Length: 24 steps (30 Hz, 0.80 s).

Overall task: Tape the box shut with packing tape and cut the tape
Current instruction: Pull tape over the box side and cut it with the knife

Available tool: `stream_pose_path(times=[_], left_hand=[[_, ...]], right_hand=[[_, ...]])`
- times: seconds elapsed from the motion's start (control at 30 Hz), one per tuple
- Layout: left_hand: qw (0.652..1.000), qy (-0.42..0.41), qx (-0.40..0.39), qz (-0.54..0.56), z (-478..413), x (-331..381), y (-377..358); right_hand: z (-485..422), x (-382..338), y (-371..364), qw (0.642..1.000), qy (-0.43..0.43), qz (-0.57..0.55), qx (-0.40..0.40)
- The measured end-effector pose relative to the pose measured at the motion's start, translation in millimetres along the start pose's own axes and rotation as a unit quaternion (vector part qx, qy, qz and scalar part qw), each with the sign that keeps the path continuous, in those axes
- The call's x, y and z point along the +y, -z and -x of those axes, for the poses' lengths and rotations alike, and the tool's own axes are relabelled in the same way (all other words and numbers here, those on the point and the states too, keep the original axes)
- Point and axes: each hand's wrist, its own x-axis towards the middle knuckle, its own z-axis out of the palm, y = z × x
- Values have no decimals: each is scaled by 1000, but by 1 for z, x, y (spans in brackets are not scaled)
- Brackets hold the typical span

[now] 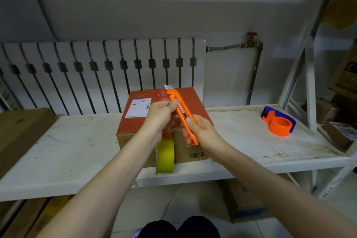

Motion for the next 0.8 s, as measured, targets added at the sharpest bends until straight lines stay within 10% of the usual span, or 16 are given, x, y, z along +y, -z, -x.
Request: stream_pose_path(times=[0.43,0.8], left_hand=[[999,38,-13,-10,-7,-13,14],[900,28,86,-426,11,-59,40]], right_hand=[[-8,6,-3,997,-55,45,33],[-49,7,9,917,6,389,93]])
